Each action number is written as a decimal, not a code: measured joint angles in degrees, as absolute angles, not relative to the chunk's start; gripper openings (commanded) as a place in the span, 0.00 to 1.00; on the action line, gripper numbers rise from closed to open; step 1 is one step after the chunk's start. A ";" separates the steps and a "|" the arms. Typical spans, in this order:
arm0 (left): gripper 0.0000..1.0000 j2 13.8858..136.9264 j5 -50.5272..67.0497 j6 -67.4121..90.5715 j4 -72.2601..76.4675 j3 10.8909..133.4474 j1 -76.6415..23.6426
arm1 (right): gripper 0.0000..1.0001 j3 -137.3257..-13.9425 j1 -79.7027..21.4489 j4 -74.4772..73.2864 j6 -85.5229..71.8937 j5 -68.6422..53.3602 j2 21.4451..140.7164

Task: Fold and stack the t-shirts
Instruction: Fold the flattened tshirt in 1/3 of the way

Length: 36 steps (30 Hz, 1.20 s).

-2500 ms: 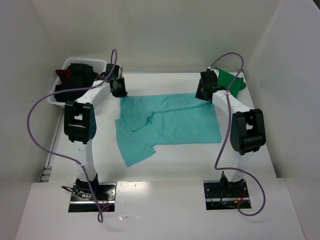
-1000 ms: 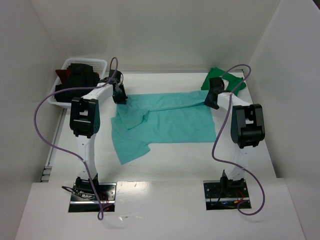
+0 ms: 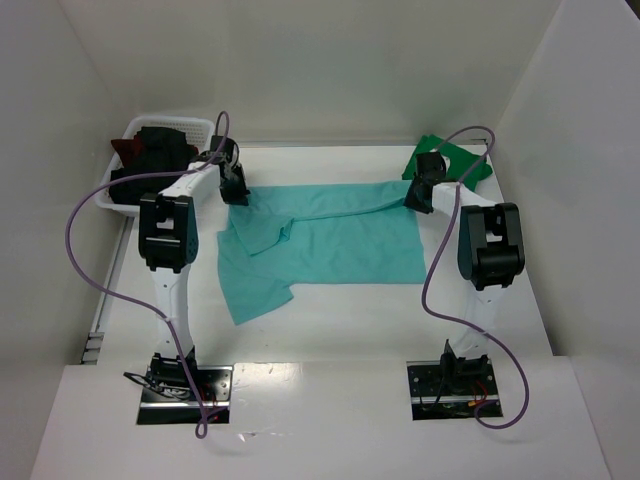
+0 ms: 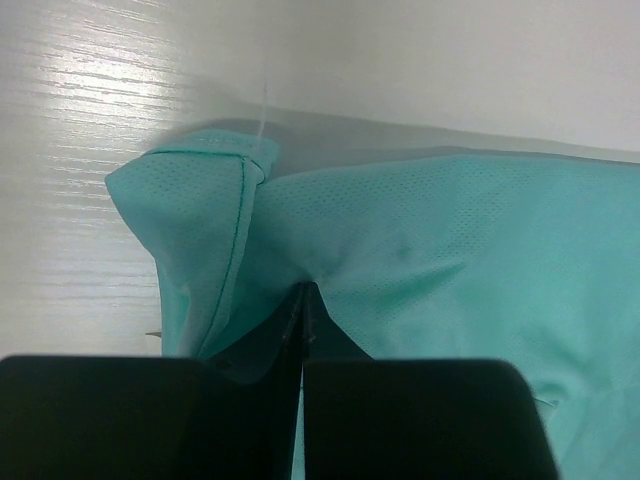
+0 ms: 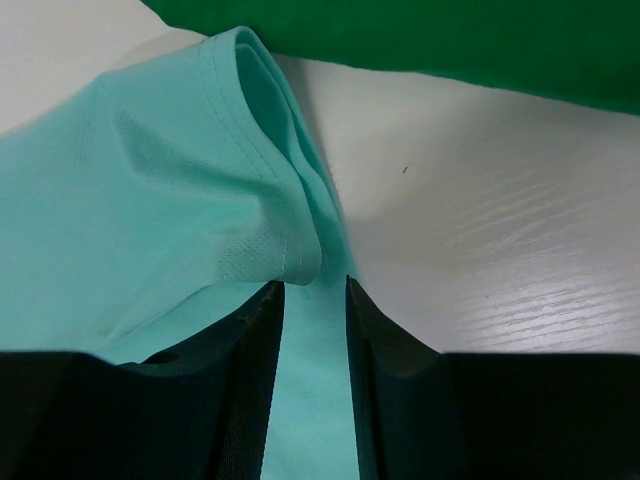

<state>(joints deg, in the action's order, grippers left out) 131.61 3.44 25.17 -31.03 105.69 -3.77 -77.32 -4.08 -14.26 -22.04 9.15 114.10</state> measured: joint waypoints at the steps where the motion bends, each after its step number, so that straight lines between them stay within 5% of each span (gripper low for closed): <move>1: 0.03 131.61 3.55 25.17 -31.05 105.69 -3.73 | 0.37 -77.38 -4.08 -14.17 -22.04 9.08 114.19; 16: 0.04 132.03 5.13 24.56 -31.44 106.21 -3.18 | 0.35 -83.77 -4.08 -14.63 -22.63 9.80 117.82; 28: 0.04 132.03 5.28 24.12 -31.44 106.26 -3.18 | 0.01 -85.12 -4.08 -15.07 -22.02 8.27 119.55; 36: 0.04 132.14 5.87 24.12 -31.44 106.30 -2.98 | 0.00 -86.39 -4.08 -16.73 -20.47 12.38 119.55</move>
